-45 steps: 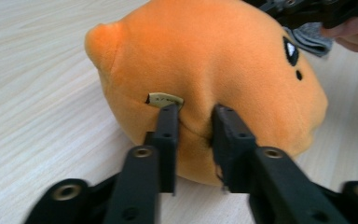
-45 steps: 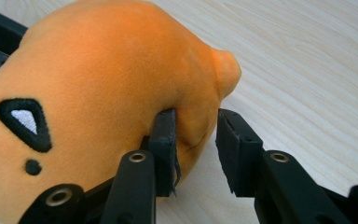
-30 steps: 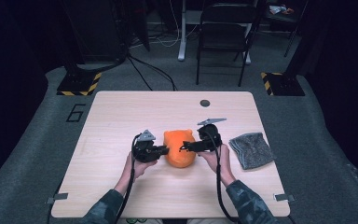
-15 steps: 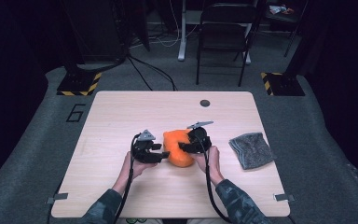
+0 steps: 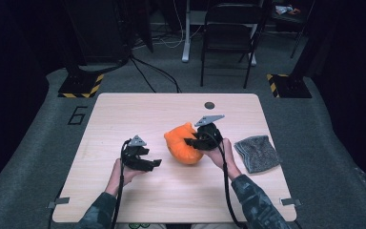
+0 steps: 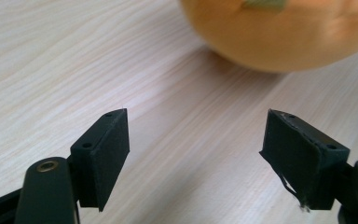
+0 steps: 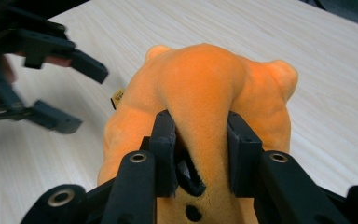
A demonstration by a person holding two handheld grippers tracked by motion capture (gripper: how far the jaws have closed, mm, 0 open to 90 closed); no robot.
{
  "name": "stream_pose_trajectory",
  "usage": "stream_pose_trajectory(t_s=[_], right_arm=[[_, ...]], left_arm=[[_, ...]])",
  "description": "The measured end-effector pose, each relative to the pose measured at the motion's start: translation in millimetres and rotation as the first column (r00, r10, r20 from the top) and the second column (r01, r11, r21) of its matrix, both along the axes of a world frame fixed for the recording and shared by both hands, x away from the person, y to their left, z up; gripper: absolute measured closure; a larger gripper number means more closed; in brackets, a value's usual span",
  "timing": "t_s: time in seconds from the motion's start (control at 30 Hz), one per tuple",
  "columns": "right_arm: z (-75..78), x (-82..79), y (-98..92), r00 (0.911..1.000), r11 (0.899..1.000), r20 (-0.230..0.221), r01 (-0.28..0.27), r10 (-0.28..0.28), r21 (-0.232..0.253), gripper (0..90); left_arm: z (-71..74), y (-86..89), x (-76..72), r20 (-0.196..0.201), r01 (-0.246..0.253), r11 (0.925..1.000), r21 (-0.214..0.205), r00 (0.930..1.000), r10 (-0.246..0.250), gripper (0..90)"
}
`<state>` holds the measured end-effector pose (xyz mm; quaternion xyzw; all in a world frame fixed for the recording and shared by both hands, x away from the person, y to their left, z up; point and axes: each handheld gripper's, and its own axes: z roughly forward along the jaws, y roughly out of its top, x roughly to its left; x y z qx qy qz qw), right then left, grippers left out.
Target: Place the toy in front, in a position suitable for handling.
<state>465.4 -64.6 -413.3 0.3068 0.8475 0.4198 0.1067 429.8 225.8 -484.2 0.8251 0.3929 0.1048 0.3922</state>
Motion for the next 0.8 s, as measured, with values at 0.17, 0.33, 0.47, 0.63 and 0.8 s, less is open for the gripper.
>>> stream_pose_trajectory(t_s=[0.17, 0.33, 0.47, 0.63, 0.8], right_arm=[[4.9, 2.0, -4.7, 0.9969, 0.997, 0.019, -0.076, 0.076, -0.003, 68.1], [1.4, 7.9, -5.5, 0.9864, 0.987, 0.026, -0.162, 0.162, -0.016, 68.1], [-2.6, 10.6, -5.1, 0.9833, 0.983, 0.018, -0.180, 0.181, -0.028, 68.0], [-13.2, 16.6, -6.0, 0.9746, 0.972, 0.002, -0.223, 0.224, -0.066, 67.8], [-28.5, 21.1, -2.5, 0.9654, 0.956, -0.008, -0.259, 0.261, -0.134, 66.8]], left_arm=[[-9.8, 4.2, 4.9, -0.009, -0.008, 0.9995, 0.031, 0.9999, 0.008, 15.4], [-17.8, 5.9, 7.9, 0.011, -0.034, 0.9948, 0.096, 0.9994, 0.034, 11.4], [-21.6, 10.3, 10.6, 0.003, -0.040, 0.9941, 0.101, 0.9992, 0.040, 8.8], [-23.6, 13.5, 12.8, -0.015, -0.034, 0.9946, 0.099, 0.9993, 0.036, 8.8], [-23.5, 8.0, 12.0, 0.004, -0.021, 0.9962, 0.084, 0.9998, 0.021, 10.9]])
